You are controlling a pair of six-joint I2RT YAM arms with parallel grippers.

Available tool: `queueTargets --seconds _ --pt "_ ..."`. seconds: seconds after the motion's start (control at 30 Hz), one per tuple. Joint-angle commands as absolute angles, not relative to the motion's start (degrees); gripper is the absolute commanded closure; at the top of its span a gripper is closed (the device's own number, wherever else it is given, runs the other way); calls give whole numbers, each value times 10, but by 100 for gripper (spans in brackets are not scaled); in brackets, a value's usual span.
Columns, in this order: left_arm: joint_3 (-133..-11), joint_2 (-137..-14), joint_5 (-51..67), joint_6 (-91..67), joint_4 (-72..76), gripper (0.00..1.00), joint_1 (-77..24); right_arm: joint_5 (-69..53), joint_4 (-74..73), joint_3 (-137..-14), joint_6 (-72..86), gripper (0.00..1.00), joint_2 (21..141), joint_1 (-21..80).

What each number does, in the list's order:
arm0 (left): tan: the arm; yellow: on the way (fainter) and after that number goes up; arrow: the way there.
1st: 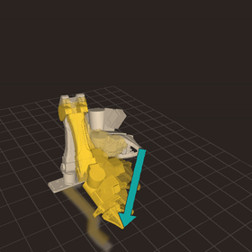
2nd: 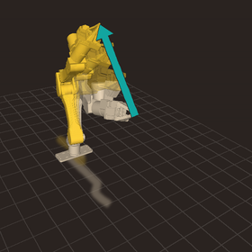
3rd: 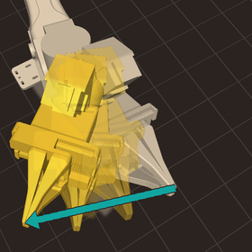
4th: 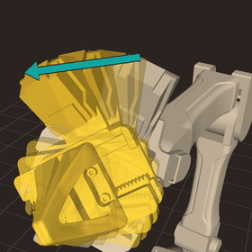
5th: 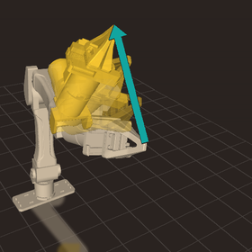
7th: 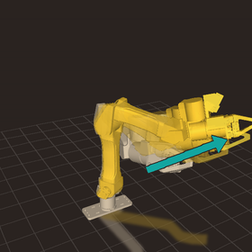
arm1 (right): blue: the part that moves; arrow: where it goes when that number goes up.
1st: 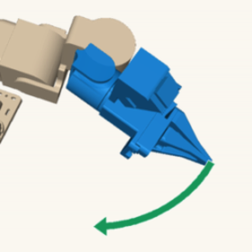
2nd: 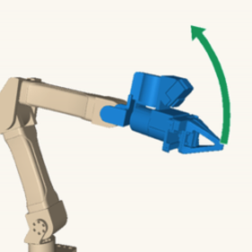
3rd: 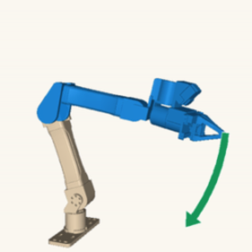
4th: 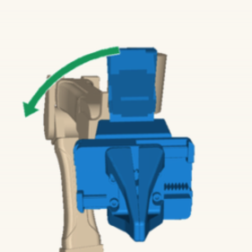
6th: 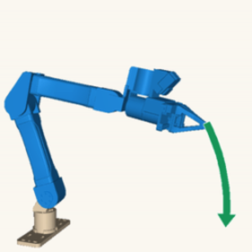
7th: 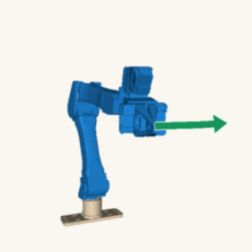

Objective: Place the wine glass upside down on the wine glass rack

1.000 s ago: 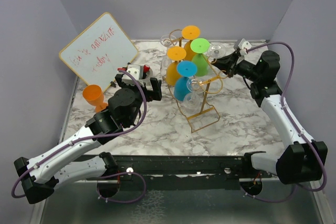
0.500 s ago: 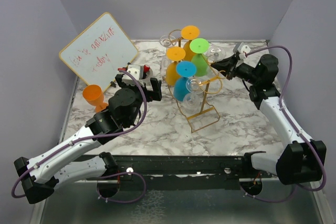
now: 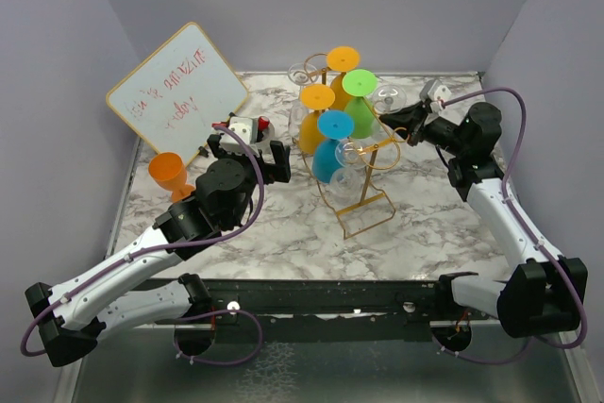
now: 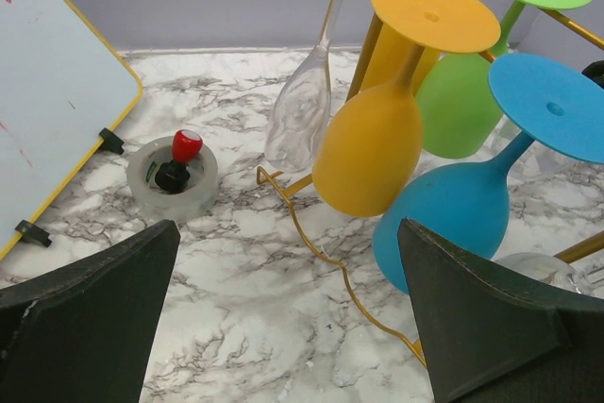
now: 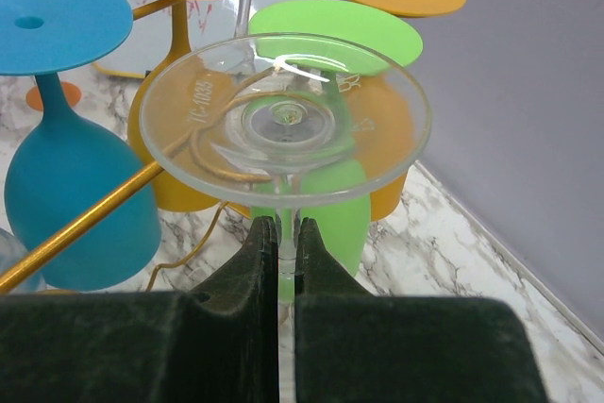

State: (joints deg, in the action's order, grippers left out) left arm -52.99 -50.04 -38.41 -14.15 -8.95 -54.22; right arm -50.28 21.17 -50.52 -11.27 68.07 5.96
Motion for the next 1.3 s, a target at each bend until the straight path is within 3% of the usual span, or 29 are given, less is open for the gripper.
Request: queueTargets --seconds 0.0,0.67,0.97,1.27 --pt "-544 -493 -388 -146 -96 1 -541 -522 214 -520 -138 98 680 63" --pt "-541 -489 -389 -150 -103 1 -541 -555 195 -525 -139 94 699 71" --pt "-571 -498 -390 -125 -105 1 -541 -522 223 -496 -103 62 680 71" --pt "-638 -543 -397 -100 -126 1 -536 -448 239 -455 -77 45 639 71"
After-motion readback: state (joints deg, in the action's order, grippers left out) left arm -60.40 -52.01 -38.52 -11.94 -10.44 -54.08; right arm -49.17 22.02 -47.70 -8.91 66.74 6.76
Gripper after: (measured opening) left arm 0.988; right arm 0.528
